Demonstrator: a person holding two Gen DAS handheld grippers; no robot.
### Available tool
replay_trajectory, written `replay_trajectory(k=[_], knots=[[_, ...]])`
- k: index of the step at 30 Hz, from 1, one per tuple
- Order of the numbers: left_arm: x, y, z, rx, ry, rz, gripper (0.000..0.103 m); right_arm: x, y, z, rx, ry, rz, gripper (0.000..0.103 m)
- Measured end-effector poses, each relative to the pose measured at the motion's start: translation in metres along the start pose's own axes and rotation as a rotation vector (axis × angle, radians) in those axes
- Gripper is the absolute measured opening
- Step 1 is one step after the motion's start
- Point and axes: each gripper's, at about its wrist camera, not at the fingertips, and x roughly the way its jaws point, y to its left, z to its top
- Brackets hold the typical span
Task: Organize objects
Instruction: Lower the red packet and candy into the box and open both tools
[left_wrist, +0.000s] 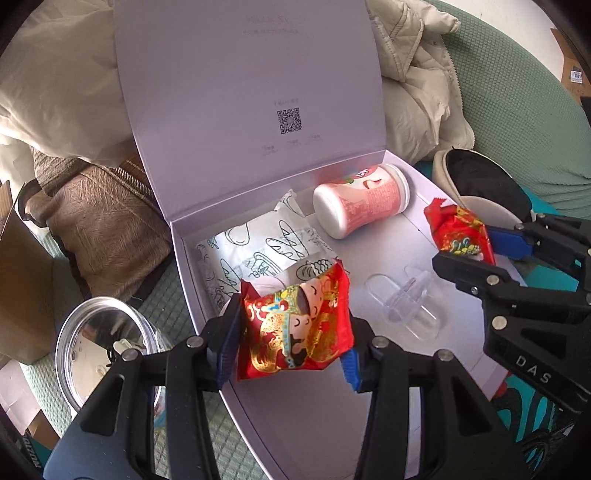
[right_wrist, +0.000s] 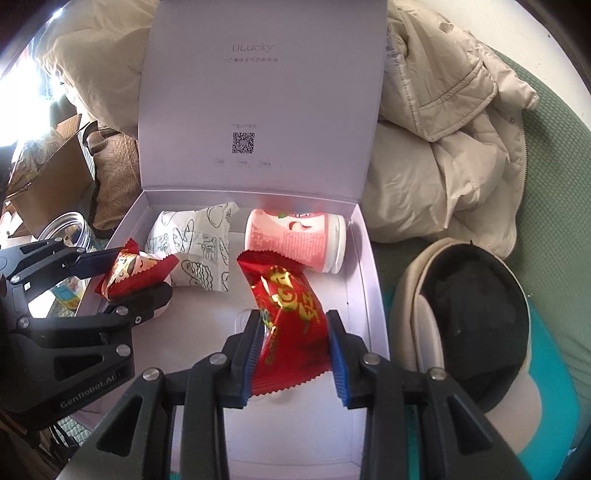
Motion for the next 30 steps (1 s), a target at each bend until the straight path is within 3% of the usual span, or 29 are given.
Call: replay_trajectory(k=[7, 13, 20, 30], knots=[[0.006, 0.001, 0.005, 0.023, -0.027, 0.045, 0.046, 0.019, 0.002, 0.006, 0.005, 0.013, 0.018, 0.034], [0.017, 0.011, 0.007, -0.013, -0.001, 0.026, 0.046, 0.030, 0.001, 0.002, 0.030, 0.032, 0.041, 0.034], [0.021, 0.003, 0.002, 0.040, 0.000, 0.075, 0.046, 0.042, 0.000, -0.006, 0.052, 0.065, 0.038, 0.034], [0.019, 0.004, 0.000, 0.039, -0.009, 0.004, 0.046, 0.037, 0.001, -0.011, 0.078, 0.073, 0.061, 0.035]])
